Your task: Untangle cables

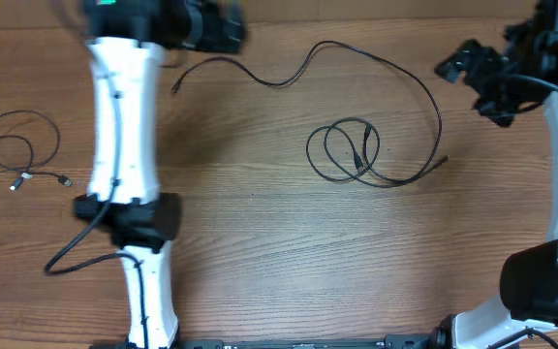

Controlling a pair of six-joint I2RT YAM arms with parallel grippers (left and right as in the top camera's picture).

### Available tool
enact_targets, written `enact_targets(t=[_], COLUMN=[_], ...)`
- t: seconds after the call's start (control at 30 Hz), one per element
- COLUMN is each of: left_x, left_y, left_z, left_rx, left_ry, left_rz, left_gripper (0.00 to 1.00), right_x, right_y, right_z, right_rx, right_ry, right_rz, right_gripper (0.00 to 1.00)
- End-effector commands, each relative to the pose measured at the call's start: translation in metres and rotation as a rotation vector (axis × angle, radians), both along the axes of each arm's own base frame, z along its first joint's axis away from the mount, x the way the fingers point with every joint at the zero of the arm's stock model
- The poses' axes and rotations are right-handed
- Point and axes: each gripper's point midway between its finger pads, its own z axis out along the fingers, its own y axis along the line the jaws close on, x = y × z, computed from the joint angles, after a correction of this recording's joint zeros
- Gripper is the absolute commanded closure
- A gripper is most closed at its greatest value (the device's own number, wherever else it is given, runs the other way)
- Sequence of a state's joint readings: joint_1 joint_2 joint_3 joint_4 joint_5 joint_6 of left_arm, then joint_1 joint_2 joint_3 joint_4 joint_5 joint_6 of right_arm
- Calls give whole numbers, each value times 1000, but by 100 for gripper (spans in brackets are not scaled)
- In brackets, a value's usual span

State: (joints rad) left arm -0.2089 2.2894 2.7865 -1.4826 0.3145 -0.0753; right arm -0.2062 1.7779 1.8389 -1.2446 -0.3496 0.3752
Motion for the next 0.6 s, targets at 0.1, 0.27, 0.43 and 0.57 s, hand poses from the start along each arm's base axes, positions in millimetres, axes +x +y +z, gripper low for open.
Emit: enact_targets(t=[0.1, 0.27, 0.43, 0.57], left_x=[-42, -59, -46, -33], left_y=[-145, -199, -193, -173], left_z=[-101, -169, -206, -217], left_rx=[-1, 18, 141, 289], left_ry=[258, 386, 350, 264], left_rz=[-166, -125, -18, -37], left_gripper=[9, 17, 19, 15], right_x=[-14, -16, -16, -18], right_y=[-40, -42, -42, -41], right_z=[3, 2, 2, 1], right_rx=[-8, -22, -34, -32], right_ry=[26, 25, 19, 28], right_rz=[-90, -76, -53, -49], right_gripper=[3, 2, 2, 2])
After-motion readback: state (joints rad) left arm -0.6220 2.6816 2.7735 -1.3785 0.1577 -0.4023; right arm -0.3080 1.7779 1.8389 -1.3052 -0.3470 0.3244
